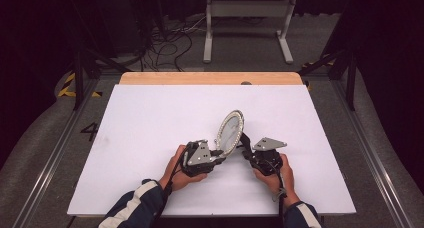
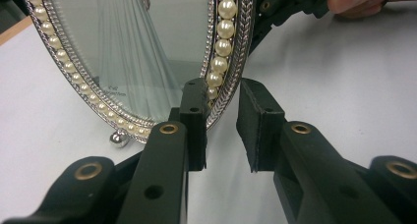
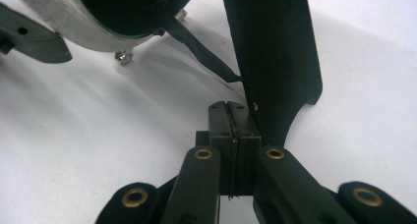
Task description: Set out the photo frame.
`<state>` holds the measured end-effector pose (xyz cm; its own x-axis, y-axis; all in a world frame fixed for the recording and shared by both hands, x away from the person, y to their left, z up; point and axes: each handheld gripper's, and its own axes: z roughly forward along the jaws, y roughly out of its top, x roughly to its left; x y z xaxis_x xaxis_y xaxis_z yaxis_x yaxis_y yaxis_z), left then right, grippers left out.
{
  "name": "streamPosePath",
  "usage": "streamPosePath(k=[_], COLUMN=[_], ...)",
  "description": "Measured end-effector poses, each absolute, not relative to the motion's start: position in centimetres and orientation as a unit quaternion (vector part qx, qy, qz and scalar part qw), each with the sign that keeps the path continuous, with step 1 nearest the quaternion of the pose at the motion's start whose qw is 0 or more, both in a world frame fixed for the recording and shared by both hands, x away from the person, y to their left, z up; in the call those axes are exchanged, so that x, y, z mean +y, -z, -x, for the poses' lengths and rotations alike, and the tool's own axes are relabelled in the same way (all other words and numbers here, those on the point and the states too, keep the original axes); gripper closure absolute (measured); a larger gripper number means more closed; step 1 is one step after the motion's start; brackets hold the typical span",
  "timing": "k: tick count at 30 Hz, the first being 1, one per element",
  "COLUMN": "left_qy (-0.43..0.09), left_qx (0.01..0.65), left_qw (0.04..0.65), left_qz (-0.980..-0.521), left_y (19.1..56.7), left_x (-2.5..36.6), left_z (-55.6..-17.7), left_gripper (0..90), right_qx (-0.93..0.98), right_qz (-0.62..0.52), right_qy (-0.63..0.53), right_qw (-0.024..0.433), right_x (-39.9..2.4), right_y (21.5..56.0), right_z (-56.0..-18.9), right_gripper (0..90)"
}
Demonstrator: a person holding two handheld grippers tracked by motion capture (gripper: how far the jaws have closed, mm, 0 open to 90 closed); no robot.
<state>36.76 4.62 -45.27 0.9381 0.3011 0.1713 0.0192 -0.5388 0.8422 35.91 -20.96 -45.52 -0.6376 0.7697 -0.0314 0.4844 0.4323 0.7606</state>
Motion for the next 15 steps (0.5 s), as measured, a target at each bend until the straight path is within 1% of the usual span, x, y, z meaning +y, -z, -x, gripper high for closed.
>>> streamPosePath(k=[6, 15], left_qy=[-0.147, -0.145], left_qx=[0.09, 0.088], left_qw=[0.474, 0.472], left_qz=[-0.863, -0.865], left_y=[45.1, 45.0], left_x=[4.8, 5.2], left_z=[-36.9, -36.9], left_gripper=[73.3, 74.1], right_qx=[0.82, 0.811], right_qz=[-0.387, -0.398], right_qy=[-0.375, -0.378], right_qw=[0.194, 0.2], right_x=[-21.1, -21.2], right_y=[45.6, 45.7], right_z=[-36.4, -37.1], right_gripper=[90.0, 90.0])
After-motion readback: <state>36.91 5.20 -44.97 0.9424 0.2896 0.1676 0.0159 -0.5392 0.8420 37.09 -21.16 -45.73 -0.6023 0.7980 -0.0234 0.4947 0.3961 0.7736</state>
